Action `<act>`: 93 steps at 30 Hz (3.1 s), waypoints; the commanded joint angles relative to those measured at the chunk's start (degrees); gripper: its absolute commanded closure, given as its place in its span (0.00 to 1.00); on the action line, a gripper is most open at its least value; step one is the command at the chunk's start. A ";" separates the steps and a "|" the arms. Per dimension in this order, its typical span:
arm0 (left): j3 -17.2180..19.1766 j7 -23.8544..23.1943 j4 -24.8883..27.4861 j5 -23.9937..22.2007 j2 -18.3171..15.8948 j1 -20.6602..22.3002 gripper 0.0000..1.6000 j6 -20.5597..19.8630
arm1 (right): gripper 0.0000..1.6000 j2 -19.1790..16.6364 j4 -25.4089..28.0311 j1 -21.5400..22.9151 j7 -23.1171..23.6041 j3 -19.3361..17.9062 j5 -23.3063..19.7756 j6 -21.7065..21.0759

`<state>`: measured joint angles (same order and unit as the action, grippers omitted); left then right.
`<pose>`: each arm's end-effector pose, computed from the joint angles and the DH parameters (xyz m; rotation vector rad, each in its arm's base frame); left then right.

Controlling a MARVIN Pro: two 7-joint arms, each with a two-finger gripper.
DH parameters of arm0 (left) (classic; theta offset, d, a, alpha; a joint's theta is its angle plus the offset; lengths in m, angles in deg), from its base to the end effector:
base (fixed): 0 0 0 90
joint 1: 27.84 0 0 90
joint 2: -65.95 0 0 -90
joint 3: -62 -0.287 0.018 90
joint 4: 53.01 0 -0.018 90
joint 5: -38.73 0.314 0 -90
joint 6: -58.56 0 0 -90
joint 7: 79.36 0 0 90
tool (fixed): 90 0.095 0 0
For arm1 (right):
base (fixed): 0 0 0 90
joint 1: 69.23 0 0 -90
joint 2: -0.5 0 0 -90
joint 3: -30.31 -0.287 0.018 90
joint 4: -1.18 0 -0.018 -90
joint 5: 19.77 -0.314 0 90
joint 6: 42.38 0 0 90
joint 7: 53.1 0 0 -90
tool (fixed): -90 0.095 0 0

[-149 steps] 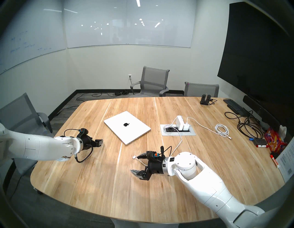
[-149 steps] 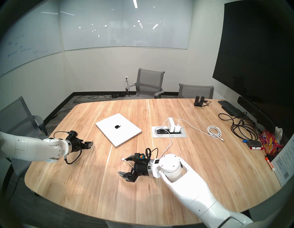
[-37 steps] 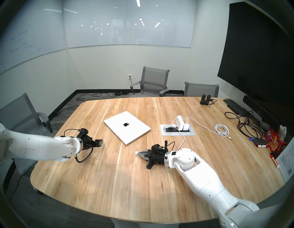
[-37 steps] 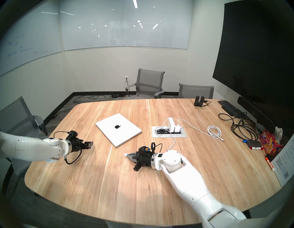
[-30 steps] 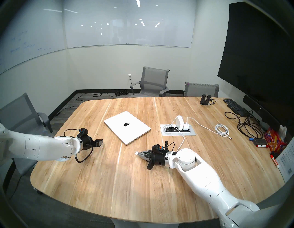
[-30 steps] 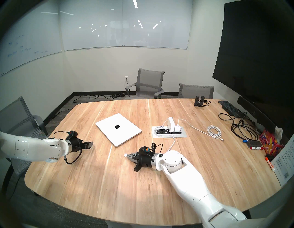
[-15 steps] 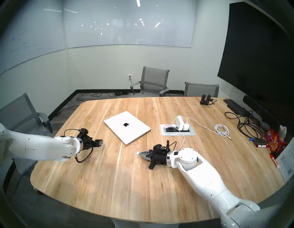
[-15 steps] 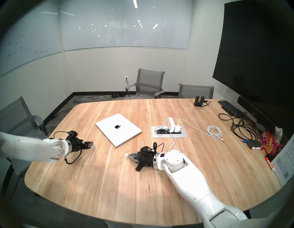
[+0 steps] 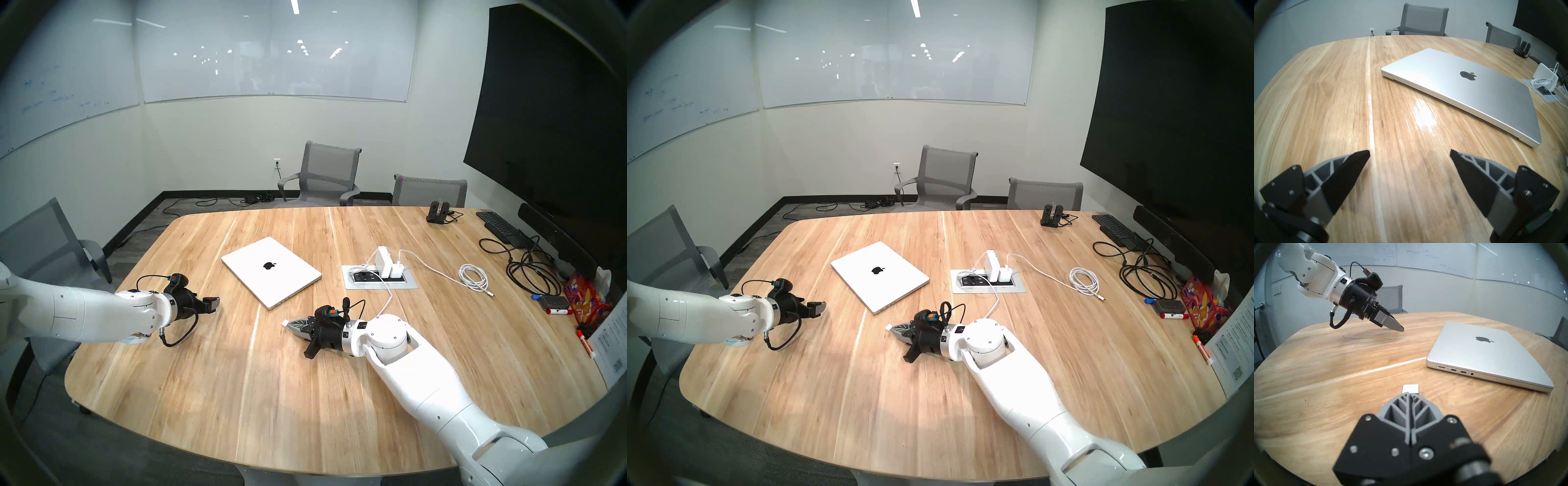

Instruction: Plug the charging cable into the port of a MacBook

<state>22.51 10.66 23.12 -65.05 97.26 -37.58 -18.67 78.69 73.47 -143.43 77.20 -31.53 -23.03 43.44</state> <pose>0.4428 0.1775 -0.3228 2.6471 -0.2162 1.3680 0.4202 0.1421 -0.3615 -1.8236 -1.1798 -1.3440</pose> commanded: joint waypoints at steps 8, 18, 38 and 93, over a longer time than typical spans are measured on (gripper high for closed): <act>0.56 -0.03 0.00 0.03 0.05 0.79 0.00 0.18 | 1.00 5.32 -3.80 1.93 -4.95 -0.40 -0.37 2.70; 0.56 -0.03 0.01 0.03 0.04 0.79 0.00 0.18 | 1.00 4.37 -3.61 1.38 -4.51 -1.53 -1.04 3.86; 0.56 -0.03 0.01 0.03 0.04 0.79 0.00 0.18 | 1.00 5.11 -4.86 2.26 -4.40 -1.47 0.24 2.07; 0.56 -0.03 0.01 0.03 0.04 0.79 0.00 0.18 | 1.00 7.96 -14.27 8.61 -3.57 -0.50 2.97 3.67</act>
<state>22.51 10.66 23.12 -65.05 97.26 -37.58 -18.67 85.14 60.27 -136.77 73.92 -32.44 -20.37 46.44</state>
